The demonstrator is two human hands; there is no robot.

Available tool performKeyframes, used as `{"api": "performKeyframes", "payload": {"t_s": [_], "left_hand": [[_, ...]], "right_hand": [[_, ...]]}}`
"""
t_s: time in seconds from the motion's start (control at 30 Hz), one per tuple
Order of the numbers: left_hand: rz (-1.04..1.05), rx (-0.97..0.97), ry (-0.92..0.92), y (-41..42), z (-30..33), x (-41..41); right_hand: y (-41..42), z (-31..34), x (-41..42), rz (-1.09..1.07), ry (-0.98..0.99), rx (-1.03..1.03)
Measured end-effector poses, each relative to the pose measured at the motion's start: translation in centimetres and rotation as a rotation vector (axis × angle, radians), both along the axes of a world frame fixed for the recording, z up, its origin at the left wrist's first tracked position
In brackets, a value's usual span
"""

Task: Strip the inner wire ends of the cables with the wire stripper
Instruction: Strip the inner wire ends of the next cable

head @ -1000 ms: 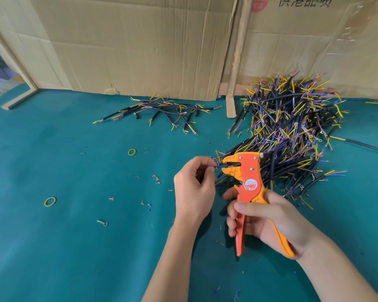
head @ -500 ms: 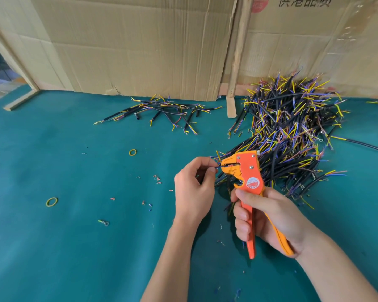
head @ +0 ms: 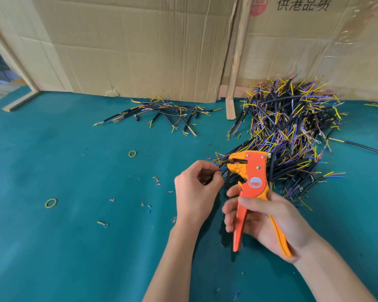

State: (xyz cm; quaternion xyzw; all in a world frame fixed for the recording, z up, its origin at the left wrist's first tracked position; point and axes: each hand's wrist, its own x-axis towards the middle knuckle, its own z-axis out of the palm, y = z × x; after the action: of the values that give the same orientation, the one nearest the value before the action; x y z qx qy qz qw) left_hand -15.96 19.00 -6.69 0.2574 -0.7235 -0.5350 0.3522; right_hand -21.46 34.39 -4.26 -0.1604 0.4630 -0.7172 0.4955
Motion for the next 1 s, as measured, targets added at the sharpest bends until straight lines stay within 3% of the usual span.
{"api": "performKeyframes", "payload": {"t_s": [0.17,0.5,1.0], "left_hand": [[0.005,0.057,0.030,-0.2,0.3,0.1],[-0.165,0.227,0.002,-0.4,0.7,0.3],[-0.279,0.164,-0.031,-0.5,0.5,0.4]], "right_hand": [[0.7,0.0,-0.9,-0.056,-0.024,-0.015],[0.9,-0.1,-0.9,0.043,0.002,0.056],[1.1,0.3,-1.0,0.094,0.019,0.082]]}}
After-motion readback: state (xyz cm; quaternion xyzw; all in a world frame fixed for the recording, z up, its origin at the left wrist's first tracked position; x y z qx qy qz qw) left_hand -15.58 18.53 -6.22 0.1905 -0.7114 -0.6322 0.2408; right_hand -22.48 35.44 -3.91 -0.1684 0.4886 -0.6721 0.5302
